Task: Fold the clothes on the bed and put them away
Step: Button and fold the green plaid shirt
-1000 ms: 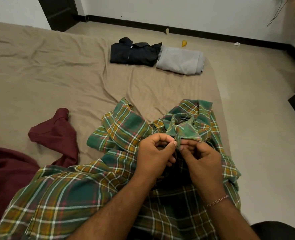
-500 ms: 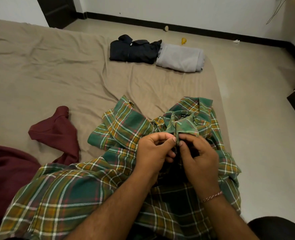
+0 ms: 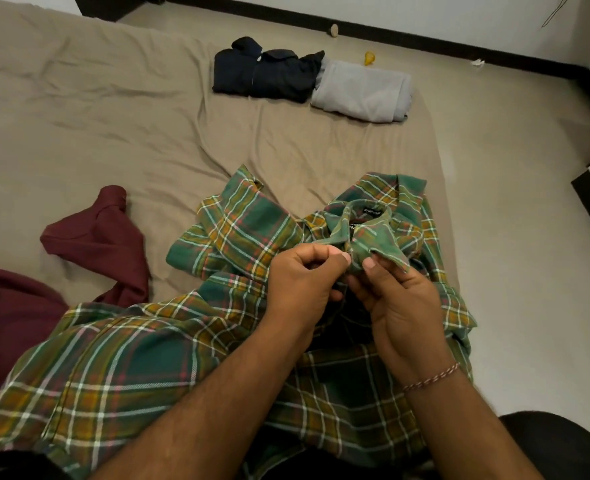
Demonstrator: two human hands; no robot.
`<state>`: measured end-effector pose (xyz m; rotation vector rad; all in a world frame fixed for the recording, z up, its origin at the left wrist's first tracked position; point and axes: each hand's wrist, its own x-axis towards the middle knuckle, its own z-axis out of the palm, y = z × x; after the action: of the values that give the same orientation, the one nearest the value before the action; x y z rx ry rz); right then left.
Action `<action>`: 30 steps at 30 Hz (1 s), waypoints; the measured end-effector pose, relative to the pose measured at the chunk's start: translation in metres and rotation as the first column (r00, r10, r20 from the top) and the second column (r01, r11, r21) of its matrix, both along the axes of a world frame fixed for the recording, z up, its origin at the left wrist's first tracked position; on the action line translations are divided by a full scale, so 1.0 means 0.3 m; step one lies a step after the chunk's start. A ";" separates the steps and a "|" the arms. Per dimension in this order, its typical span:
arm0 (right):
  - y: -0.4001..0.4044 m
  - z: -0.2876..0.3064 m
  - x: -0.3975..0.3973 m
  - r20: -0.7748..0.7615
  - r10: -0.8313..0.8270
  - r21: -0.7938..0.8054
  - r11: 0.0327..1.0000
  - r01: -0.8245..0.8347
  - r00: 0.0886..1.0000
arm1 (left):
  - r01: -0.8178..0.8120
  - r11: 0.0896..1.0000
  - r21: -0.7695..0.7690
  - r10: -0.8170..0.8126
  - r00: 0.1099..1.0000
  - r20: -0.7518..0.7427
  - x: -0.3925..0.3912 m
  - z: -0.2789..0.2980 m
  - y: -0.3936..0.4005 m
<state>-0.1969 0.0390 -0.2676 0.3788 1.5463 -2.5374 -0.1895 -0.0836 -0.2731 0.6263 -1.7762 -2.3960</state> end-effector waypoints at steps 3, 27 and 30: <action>-0.007 -0.001 0.004 0.017 0.011 -0.019 1.000 -0.011 1.000 | -0.062 0.988 -0.144 0.053 0.996 -0.065 -0.001 -0.012 0.001; -0.050 -0.031 0.012 -0.045 -0.063 -0.029 0.998 0.062 0.997 | -0.166 0.866 -0.471 0.078 0.977 -0.200 0.000 -0.030 0.004; -0.041 -0.046 0.014 -0.118 -0.014 0.152 0.988 0.032 0.993 | -0.096 0.924 -0.371 0.055 0.991 -0.119 -0.005 -0.041 -0.004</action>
<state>-0.1927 0.0268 -0.2813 0.2716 1.7975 -2.5057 -0.1911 -0.0849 -0.2855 0.4969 -2.0437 -1.9185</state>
